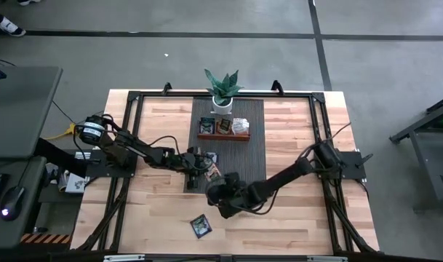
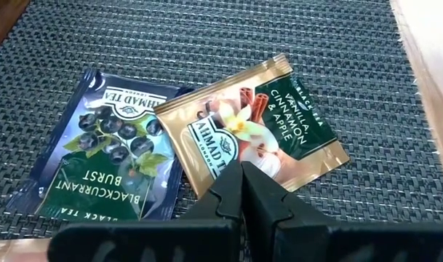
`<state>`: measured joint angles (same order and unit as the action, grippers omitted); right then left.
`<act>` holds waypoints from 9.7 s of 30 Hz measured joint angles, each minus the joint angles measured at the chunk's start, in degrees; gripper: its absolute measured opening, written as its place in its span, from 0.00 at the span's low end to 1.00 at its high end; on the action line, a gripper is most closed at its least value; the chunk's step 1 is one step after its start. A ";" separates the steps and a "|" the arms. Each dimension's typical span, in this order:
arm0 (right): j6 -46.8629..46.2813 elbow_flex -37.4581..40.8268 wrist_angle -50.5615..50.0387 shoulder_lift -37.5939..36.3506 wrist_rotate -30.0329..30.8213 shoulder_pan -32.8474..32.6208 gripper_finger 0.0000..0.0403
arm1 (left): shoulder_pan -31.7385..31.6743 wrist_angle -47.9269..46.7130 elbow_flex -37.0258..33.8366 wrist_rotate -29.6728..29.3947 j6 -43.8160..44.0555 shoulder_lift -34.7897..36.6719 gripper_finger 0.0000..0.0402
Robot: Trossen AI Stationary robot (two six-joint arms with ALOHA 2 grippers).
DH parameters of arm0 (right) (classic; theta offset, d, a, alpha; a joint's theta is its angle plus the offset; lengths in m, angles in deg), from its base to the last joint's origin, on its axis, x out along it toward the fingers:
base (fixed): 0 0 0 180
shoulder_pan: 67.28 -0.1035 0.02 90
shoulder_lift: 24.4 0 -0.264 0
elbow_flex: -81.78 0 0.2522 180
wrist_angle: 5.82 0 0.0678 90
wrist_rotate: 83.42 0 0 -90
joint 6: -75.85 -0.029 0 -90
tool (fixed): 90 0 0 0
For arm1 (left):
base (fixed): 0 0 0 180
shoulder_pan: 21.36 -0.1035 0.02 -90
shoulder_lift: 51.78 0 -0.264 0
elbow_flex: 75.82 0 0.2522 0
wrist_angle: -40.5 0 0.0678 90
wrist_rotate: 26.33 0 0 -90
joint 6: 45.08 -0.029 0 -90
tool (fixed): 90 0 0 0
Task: Pick & Place Tea
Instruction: Put the brown tea bag into the middle section of the wooden organizer, then put the purple tea bag into the left section of the wooden organizer
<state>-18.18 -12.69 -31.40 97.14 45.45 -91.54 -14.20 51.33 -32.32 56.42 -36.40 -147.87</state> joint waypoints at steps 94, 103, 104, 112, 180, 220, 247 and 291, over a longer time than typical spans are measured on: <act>0.24 -0.02 -2.92 4.00 -6.81 7.15 0.01 | 0.00 2.19 -0.35 3.26 -1.46 -0.24 0.00; 2.57 -0.02 -2.64 4.00 -6.49 7.09 0.00 | 0.04 0.07 -0.41 2.17 -1.35 1.83 0.00; 2.73 -0.02 -2.64 4.00 -6.49 7.05 0.00 | 0.04 -0.25 -0.44 2.13 -1.35 2.23 0.00; 4.14 -0.02 -2.51 4.00 -6.27 7.00 0.00 | 0.04 -3.72 -0.46 -1.11 -1.37 7.37 0.00; 109.37 -49.26 -69.93 4.39 -21.59 35.15 0.00 | -0.02 -10.82 -3.34 -7.09 -5.16 12.35 0.00; 117.45 -52.26 -71.50 15.19 -16.48 34.72 0.00 | -0.02 -11.56 -3.32 -7.30 -4.61 12.35 0.00; 117.12 -51.58 -69.64 15.21 -15.41 34.73 0.24 | -0.02 -12.28 -3.32 -7.34 -4.34 12.35 0.00; 72.59 -47.61 -66.43 10.10 -11.02 11.35 0.27 | -0.02 -13.41 -3.32 -6.78 -4.33 12.35 0.00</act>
<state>54.41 -60.30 -97.83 107.23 34.43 -80.18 -14.22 37.93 -35.65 49.65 -40.72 -135.52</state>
